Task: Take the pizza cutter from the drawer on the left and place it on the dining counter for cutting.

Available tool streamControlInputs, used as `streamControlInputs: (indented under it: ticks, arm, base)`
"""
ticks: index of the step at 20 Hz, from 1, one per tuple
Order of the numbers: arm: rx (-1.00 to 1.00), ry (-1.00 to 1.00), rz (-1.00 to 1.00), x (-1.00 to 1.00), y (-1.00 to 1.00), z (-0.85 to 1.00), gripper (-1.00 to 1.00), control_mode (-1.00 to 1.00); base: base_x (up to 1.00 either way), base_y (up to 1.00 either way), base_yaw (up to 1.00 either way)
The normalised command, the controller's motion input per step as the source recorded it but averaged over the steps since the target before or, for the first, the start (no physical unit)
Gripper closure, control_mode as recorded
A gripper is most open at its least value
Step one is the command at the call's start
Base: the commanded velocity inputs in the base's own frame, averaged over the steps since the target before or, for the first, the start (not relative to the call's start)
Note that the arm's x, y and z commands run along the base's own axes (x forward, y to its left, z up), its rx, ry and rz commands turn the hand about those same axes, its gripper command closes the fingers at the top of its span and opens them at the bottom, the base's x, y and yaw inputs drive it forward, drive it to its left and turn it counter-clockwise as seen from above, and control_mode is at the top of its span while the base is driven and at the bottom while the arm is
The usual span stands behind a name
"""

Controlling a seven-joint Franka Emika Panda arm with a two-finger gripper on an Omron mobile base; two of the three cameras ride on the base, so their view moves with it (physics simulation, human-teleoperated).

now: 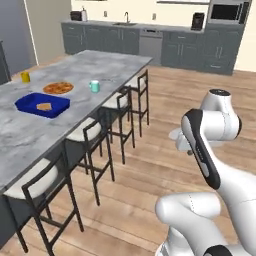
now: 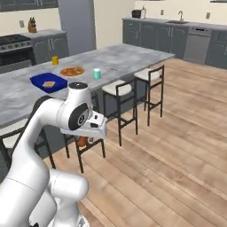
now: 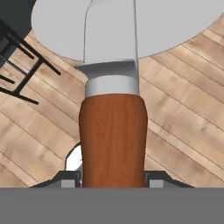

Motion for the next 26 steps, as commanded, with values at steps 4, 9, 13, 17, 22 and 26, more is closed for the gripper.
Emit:
streamControlInputs:
  ticks: [4,9,13,17,22,26]
  arm:
    - [0.0,0.0,0.0,0.0,0.0,0.0,1.0,1.0]
    - [0.0,0.0,0.0,0.0,0.0,0.0,1.0,1.0]
    - [0.0,0.0,0.0,0.0,0.0,0.0,1.0,1.0]
    - [0.0,0.0,0.0,0.0,0.0,0.0,1.0,1.0]
    - [0.0,0.0,0.0,0.0,0.0,0.0,1.0,1.0]
    - [0.0,0.0,0.0,0.0,0.0,0.0,1.0,1.0]
  base:
    - [0.84,-0.76,0.58]
    - [0.7,-0.95,0.51]
    - [0.66,-0.95,0.52]
    - [0.64,-0.91,0.54]
    - [0.59,-0.92,0.51]
    - [0.29,-0.84,0.35]
